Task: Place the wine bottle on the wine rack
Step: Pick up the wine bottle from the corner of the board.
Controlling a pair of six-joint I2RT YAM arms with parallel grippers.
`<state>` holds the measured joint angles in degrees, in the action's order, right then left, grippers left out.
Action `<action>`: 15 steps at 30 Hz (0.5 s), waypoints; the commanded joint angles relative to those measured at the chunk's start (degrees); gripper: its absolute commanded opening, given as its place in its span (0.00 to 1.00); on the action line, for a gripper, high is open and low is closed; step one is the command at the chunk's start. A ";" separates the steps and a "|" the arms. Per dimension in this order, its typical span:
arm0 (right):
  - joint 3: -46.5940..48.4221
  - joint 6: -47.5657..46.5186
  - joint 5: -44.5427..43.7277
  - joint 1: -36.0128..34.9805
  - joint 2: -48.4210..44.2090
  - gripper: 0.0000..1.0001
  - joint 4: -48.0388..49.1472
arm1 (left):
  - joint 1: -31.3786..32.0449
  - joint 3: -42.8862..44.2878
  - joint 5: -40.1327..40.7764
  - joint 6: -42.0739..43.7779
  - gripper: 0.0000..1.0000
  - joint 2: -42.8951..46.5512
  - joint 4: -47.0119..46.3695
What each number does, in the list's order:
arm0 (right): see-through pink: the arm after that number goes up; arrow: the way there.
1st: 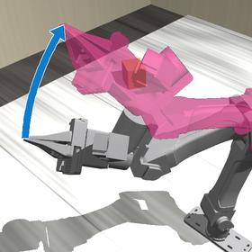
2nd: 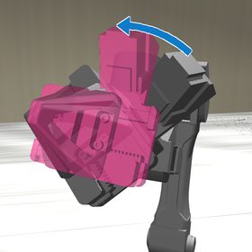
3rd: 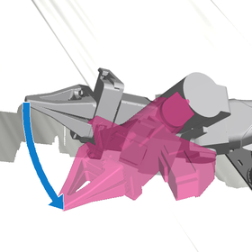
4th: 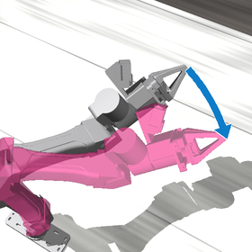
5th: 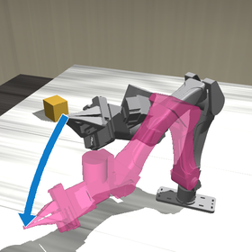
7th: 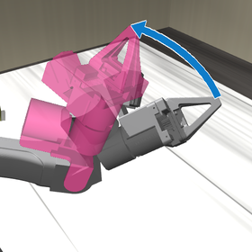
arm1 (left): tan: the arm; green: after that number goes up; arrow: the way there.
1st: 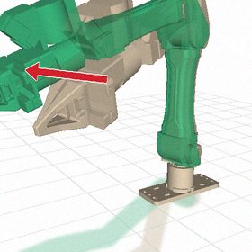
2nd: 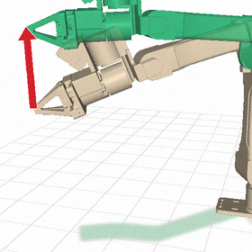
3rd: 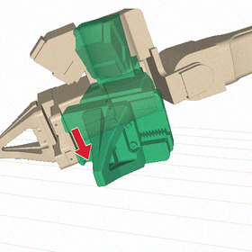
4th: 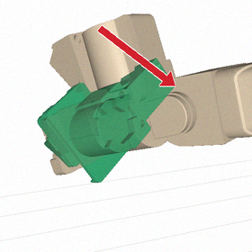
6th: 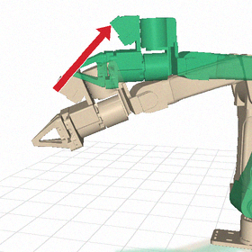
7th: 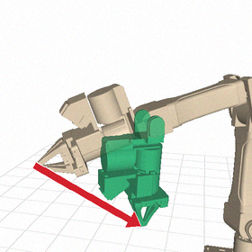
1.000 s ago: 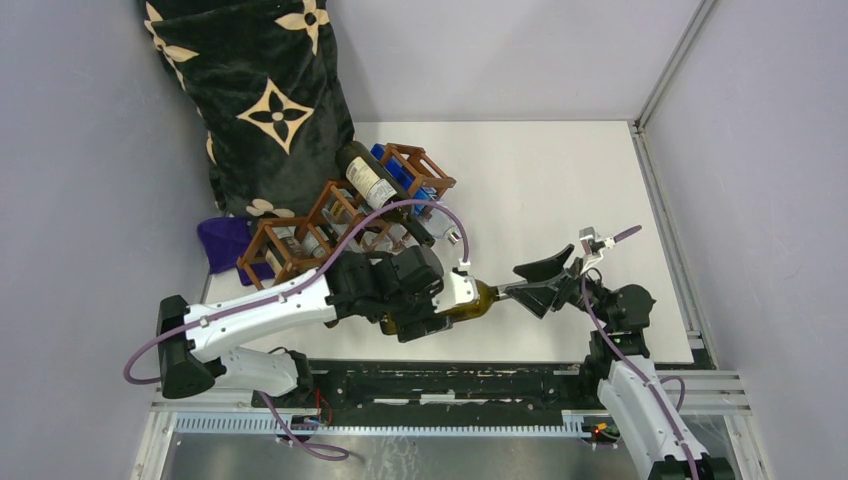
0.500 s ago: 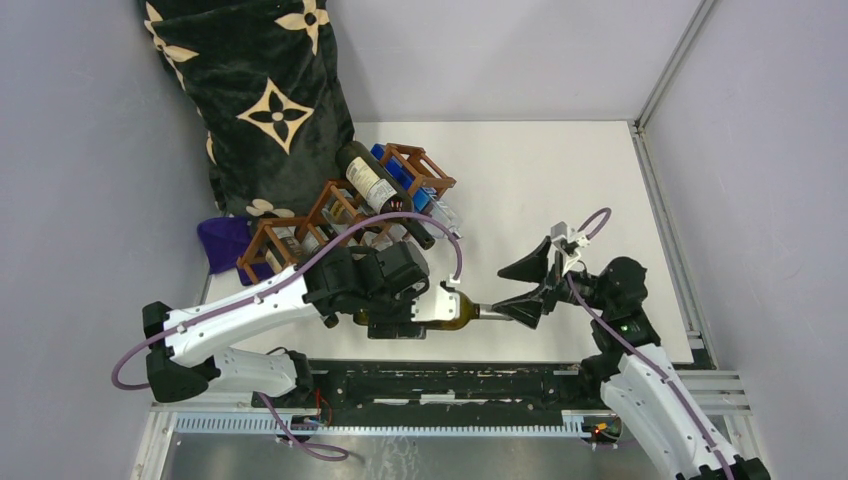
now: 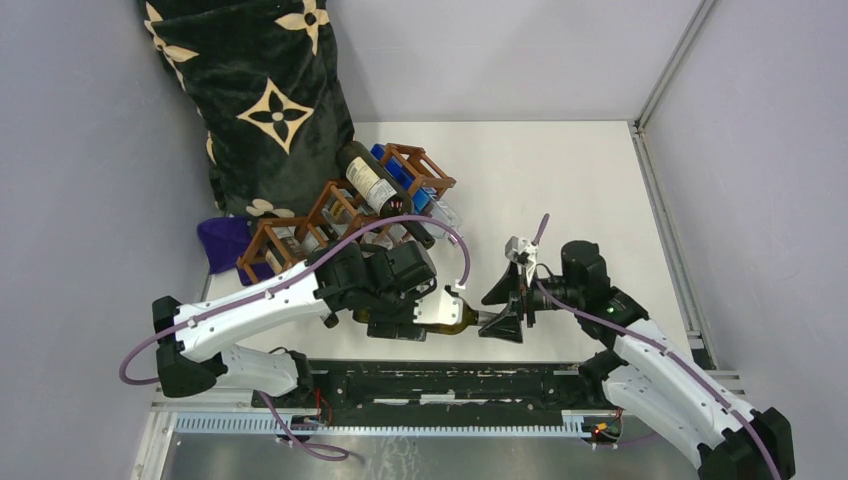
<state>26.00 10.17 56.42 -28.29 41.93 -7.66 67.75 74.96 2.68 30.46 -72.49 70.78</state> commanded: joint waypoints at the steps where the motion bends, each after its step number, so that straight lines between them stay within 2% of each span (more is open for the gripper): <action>1: 3.67 -3.16 -2.59 -4.10 2.58 0.89 -1.38 | 0.74 4.64 -1.33 2.30 0.02 -0.45 -2.15; 4: 4.94 -3.45 -4.22 -7.47 4.86 0.85 -1.27 | 0.96 5.14 -1.36 2.08 0.02 -1.02 -2.14; 9: 6.72 -3.10 -4.72 -12.38 8.23 0.73 0.54 | 1.17 5.30 -1.63 1.98 0.02 -1.12 -2.48; 15: 7.34 -3.48 -5.00 -15.15 9.95 0.43 0.50 | 1.25 4.76 -1.27 1.87 0.02 -0.37 -2.71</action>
<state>30.83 7.14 51.55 -42.09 51.66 -9.91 68.73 76.51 1.96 30.61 -74.52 71.72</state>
